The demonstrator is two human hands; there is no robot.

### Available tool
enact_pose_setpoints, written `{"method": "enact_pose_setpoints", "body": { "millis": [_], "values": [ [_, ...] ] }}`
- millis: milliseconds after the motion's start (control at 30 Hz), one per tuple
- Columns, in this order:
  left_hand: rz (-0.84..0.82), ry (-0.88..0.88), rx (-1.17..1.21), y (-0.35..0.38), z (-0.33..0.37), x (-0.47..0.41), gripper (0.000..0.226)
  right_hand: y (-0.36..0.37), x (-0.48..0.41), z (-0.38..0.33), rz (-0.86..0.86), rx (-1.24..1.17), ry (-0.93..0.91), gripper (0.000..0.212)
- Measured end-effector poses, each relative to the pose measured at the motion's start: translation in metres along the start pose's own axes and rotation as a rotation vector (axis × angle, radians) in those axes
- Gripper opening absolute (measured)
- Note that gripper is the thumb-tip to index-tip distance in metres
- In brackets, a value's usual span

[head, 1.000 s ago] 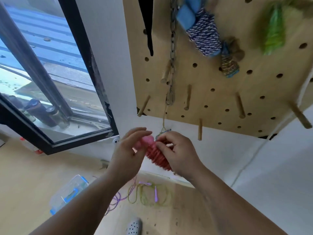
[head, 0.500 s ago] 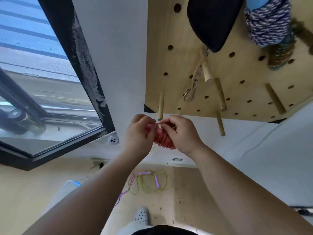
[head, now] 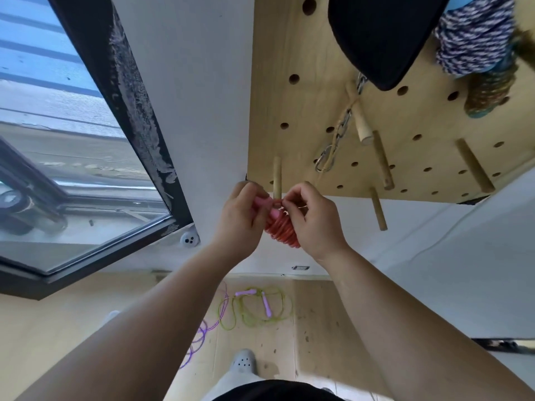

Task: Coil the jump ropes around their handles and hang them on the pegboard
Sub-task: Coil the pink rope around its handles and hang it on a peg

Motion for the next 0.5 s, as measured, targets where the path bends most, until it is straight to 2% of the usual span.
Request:
{"method": "enact_pose_setpoints", "body": {
  "millis": [100, 267, 400, 500],
  "values": [
    [-0.031, 0.02, 0.017, 0.001, -0.005, -0.01, 0.009, 0.002, -0.006, -0.002, 0.04, 0.058, -0.072, 0.008],
    [-0.086, -0.077, 0.102, 0.004, -0.016, -0.023, 0.02, 0.005, -0.018, 0.003, 0.09, 0.067, -0.102, 0.01],
    [-0.088, -0.028, 0.072, 0.004, -0.015, -0.031, 0.015, 0.007, -0.021, 0.005, 0.078, 0.1, -0.137, 0.004],
    [-0.064, 0.007, 0.027, 0.005, -0.013, -0.039, 0.013, 0.008, -0.023, 0.008, 0.101, 0.141, -0.137, 0.012]
  ]
}}
Point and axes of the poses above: each hand's wrist, its own x-axis away from the middle knuckle, its own y-axis out of the palm, z = x × y, the point moved 5 cm from there along -x, towards the middle knuckle, and after that the axes turned 1 degree about z, right-handed, at the moved point
